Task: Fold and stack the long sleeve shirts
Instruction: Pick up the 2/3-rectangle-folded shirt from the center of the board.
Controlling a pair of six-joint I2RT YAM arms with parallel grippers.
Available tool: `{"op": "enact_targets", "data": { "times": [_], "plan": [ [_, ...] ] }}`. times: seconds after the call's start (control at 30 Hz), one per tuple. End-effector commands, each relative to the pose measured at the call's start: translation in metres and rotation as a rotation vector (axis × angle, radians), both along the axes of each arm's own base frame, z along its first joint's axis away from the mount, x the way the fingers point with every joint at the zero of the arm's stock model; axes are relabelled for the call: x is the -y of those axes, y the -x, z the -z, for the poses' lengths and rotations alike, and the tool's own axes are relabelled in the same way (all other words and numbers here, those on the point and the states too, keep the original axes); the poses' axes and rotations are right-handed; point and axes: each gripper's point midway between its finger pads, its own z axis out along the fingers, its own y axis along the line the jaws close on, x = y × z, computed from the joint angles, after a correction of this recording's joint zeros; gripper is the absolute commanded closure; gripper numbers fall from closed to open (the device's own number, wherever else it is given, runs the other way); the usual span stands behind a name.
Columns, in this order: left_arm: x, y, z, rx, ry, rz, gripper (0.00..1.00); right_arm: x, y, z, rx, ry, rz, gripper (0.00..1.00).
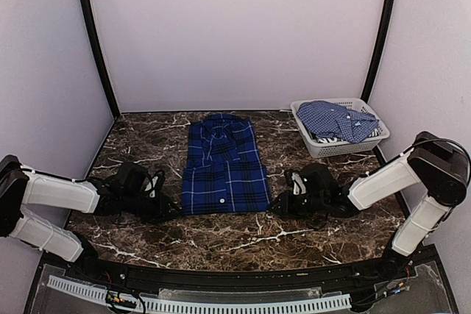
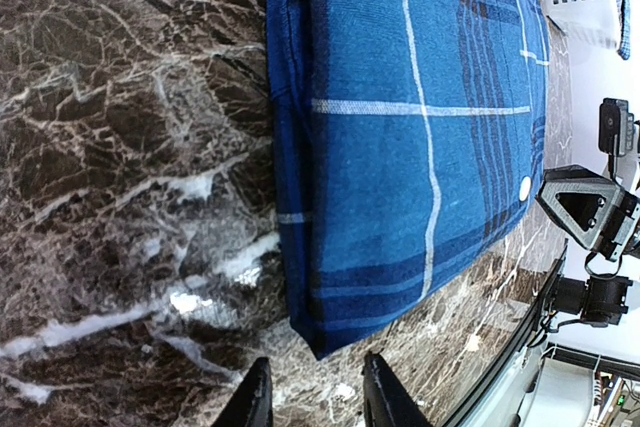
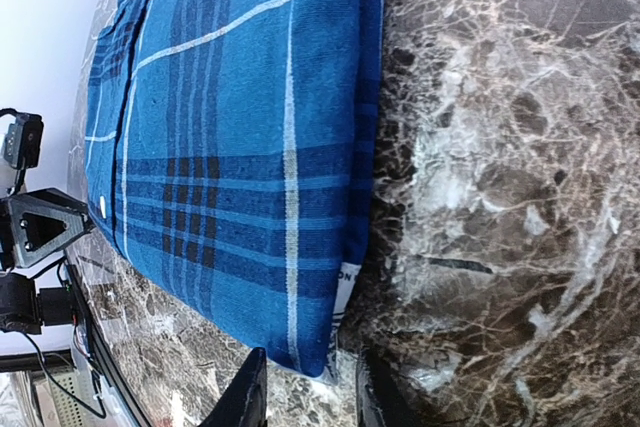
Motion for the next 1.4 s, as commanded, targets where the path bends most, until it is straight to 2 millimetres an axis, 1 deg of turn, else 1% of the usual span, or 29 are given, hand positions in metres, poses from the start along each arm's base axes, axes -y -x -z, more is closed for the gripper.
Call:
{"op": "enact_targets", "data": {
  "times": [0.0, 0.13, 0.37, 0.57, 0.83, 0.9, 1.0, 1.1, 1.17, 1.33, 1.37],
  "plan": [
    [0.002, 0.002, 0.003, -0.006, 0.008, 0.002, 0.70, -0.004, -0.002, 0.003, -0.011, -0.026, 0.002, 0.73],
    [0.004, 0.001, 0.003, -0.005, 0.015, 0.004, 0.71, -0.004, -0.002, 0.004, -0.016, -0.027, 0.004, 0.75],
    [0.008, 0.002, 0.008, -0.026, 0.016, 0.014, 0.71, -0.004, -0.003, 0.003, -0.015, -0.029, 0.011, 0.78],
    [0.011, -0.003, 0.007, -0.021, 0.009, 0.009, 0.73, -0.005, -0.003, 0.002, -0.013, -0.036, 0.012, 0.80],
    [0.012, -0.009, 0.007, -0.016, 0.005, -0.004, 0.80, -0.007, -0.002, 0.000, -0.007, -0.044, 0.002, 0.83],
    [0.014, -0.011, 0.006, -0.009, 0.008, -0.003, 0.84, -0.009, -0.002, -0.001, -0.002, -0.045, -0.003, 0.84],
    [0.015, -0.015, 0.004, -0.001, -0.005, -0.001, 0.93, -0.012, -0.004, -0.004, 0.014, -0.044, -0.009, 0.88],
    [0.016, -0.015, 0.001, 0.000, -0.011, 0.009, 0.99, -0.016, -0.006, -0.008, 0.034, -0.038, -0.021, 0.96],
    [0.016, -0.015, 0.000, 0.000, -0.019, 0.013, 1.00, -0.018, -0.006, -0.010, 0.046, -0.029, -0.026, 1.00],
    [0.011, -0.008, -0.004, -0.005, -0.035, 0.012, 1.00, -0.018, 0.002, -0.015, 0.069, -0.015, -0.037, 1.00],
    [0.009, -0.003, -0.002, -0.020, -0.047, 0.014, 1.00, -0.017, 0.005, -0.015, 0.074, -0.012, -0.037, 1.00]
  ]
}}
